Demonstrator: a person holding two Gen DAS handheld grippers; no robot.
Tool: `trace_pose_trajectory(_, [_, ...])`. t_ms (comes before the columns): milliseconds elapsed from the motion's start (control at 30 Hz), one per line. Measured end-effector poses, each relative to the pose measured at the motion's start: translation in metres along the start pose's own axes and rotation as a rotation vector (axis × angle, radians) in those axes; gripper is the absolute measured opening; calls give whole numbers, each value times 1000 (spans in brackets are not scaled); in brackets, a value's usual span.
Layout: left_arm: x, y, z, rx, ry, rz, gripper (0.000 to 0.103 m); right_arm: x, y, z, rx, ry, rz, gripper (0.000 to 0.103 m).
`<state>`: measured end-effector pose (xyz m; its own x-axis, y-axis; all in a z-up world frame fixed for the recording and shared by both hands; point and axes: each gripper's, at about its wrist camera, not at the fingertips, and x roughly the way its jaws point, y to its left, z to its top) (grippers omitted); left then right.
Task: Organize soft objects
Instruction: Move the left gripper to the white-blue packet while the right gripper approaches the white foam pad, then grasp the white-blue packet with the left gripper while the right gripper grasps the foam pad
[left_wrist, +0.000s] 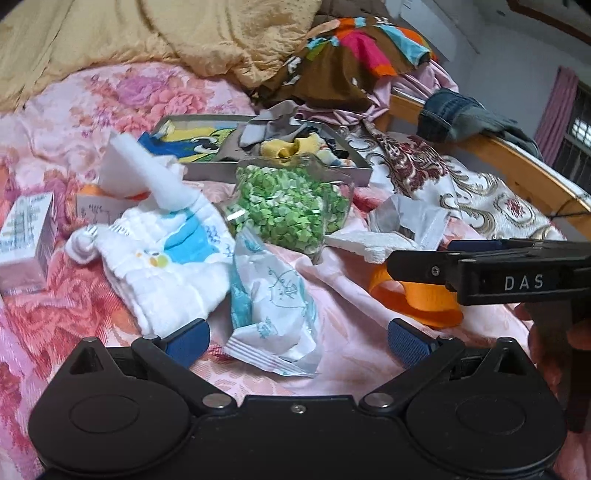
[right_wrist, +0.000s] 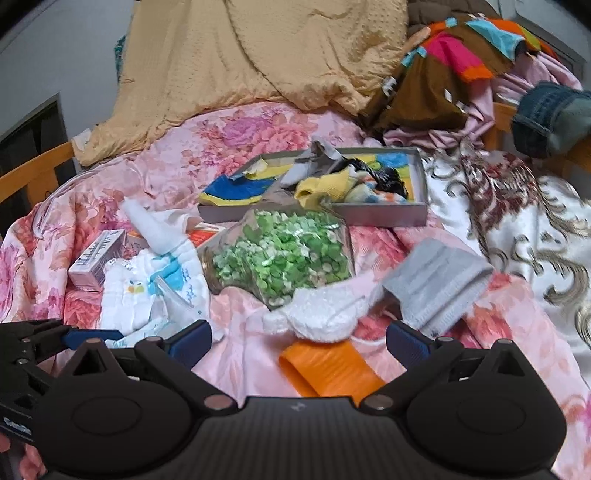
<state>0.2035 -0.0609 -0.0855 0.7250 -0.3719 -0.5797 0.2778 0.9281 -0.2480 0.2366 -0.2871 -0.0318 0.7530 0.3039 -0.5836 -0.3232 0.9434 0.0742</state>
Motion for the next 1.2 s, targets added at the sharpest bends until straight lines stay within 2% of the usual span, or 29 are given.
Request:
trace_pose_trajectory(167, [3,6,-1,-39,-5,-18,100,13,2,4,-31,-16,-1,103])
trace_pose_trajectory(467, [7,12,-1,-96,-24,-41,98,29,-10,5,31,-8,-2,102])
trace_pose_trajectory(667, [8,20,0,-154,-27,-57,88,34,-6,2,7,10,-13,101])
trace_pose_trajectory(867, [10,26,-2,-202,-23,-60,78,35,-5,1,-2,11,-33,95])
trace_pose_trajectory(1133, [14,30,-4,-226,-20,-53,75,36,-3,0,-23,14,-50,88])
trace_pose_trajectory(1200, [15,31,-5,-235,-19,-57,69,37,-3,0,-27,15,-53,85])
